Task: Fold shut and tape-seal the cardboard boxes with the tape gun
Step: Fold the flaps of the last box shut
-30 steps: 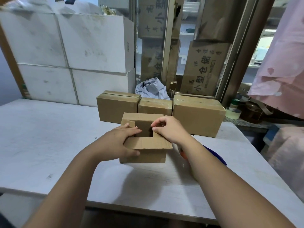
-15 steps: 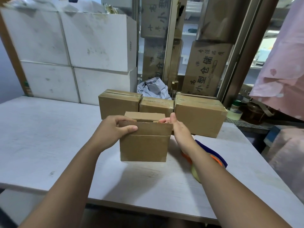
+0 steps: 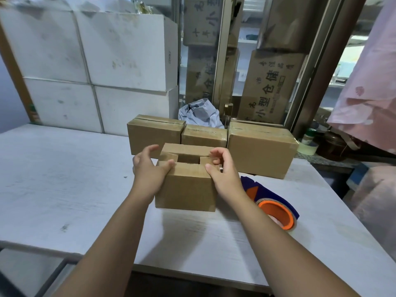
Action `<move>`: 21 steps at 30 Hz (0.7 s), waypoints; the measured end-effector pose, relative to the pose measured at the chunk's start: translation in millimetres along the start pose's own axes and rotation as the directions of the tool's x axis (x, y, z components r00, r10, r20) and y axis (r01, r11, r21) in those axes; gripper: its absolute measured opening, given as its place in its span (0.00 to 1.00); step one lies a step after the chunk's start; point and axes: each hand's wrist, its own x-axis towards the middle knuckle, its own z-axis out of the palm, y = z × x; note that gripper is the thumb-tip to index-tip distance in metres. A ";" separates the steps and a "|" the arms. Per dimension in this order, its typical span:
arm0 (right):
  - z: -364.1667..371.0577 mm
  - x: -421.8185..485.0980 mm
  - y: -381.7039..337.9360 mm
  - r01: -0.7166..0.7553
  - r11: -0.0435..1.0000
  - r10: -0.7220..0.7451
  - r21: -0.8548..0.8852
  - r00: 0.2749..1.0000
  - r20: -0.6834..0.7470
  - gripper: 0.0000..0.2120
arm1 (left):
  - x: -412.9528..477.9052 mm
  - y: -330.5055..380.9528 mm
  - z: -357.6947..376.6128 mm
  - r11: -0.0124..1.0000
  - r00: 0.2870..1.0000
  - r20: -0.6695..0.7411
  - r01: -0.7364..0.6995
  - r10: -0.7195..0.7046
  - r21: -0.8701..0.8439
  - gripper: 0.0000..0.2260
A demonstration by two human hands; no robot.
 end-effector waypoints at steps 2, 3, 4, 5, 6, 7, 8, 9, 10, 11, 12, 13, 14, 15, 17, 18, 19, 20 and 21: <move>4.1 -1.8 0.8 -0.021 1.000 0.021 0.022 0.999 -0.029 0.19 | 6.2 1.1 -6.3 0.993 0.986 0.138 0.101 -0.091 -0.065 0.29; 4.5 -2.6 0.1 -0.060 0.996 0.061 0.065 0.998 -0.023 0.21 | 9.6 0.6 -9.1 0.980 0.969 0.209 0.158 -0.131 -0.119 0.31; 4.4 -2.7 -0.2 -0.101 0.986 0.101 0.129 0.995 0.008 0.23 | 13.1 -0.4 -11.6 0.957 0.945 0.283 0.222 -0.164 -0.186 0.32; 3.6 -2.0 0.2 -0.135 0.971 0.128 0.196 0.990 0.052 0.24 | 15.8 -1.4 -12.7 0.928 0.914 0.362 0.283 -0.184 -0.241 0.29; 2.8 -0.7 1.1 -0.169 0.952 0.149 0.254 0.984 0.094 0.25 | 17.1 -2.8 -13.1 0.903 0.885 0.427 0.325 -0.186 -0.281 0.25; 1.9 0.5 2.2 -0.197 0.934 0.166 0.298 0.978 0.126 0.26 | 17.4 -4.0 -12.6 0.887 0.870 0.461 0.342 -0.175 -0.310 0.22; 1.9 1.3 2.9 -0.212 0.921 0.174 0.326 0.974 0.142 0.27 | 18.1 -5.1 -12.0 0.877 0.871 0.463 0.342 -0.162 -0.336 0.23; 2.5 1.4 2.6 -0.209 0.921 0.171 0.327 0.975 0.142 0.28 | 19.1 -6.3 -11.0 0.869 0.883 0.447 0.330 -0.146 -0.368 0.26; 3.5 1.8 2.4 -0.195 0.929 0.163 0.314 0.979 0.125 0.29 | 20.0 -7.6 -10.1 0.864 0.897 0.423 0.309 -0.126 -0.397 0.29; 4.5 2.4 3.6 -0.183 0.936 0.158 0.302 0.982 0.104 0.29 | 19.9 -9.0 -9.0 0.861 0.907 0.407 0.288 -0.105 -0.419 0.31; 4.9 2.8 4.6 -0.180 0.934 0.160 0.309 0.983 0.088 0.31 | 19.4 -10.2 -8.4 0.863 0.914 0.398 0.266 -0.083 -0.430 0.32; 4.6 2.9 5.1 -0.192 0.925 0.174 0.329 0.981 0.084 0.32 | 19.2 -11.4 -8.3 0.870 0.919 0.389 0.244 -0.067 -0.428 0.32; 4.3 3.3 6.2 -0.207 0.911 0.187 0.356 0.978 0.090 0.33 | 19.4 -12.6 -8.7 0.882 0.923 0.380 0.223 -0.054 -0.415 0.32; 3.3 3.5 6.3 -0.217 0.902 0.193 0.373 0.976 0.100 0.35 | 19.7 -13.3 -9.3 0.891 0.926 0.374 0.205 -0.044 -0.404 0.32; 1.6 5.5 8.8 -0.221 0.891 0.192 0.396 0.975 0.111 0.37 | 19.1 -11.1 -10.7 0.900 0.930 0.366 0.179 -0.023 -0.397 0.32; 1.5 6.9 11.0 -0.224 0.889 0.196 0.398 0.974 0.111 0.37 | 18.8 -9.6 -11.0 0.903 0.931 0.365 0.170 -0.016 -0.394 0.31; 1.6 7.5 10.7 -0.232 0.894 0.204 0.383 0.973 0.111 0.37 | 19.0 -8.8 -11.3 0.907 0.932 0.362 0.162 -0.011 -0.389 0.31; 2.2 8.1 10.6 -0.237 0.902 0.211 0.362 0.971 0.109 0.36 | 19.2 -8.8 -11.4 0.913 0.934 0.357 0.152 -0.007 -0.379 0.30; 2.5 7.5 9.5 -0.240 0.908 0.216 0.342 0.971 0.106 0.34 | 19.6 -9.8 -11.3 0.922 0.938 0.347 0.138 -0.004 -0.363 0.29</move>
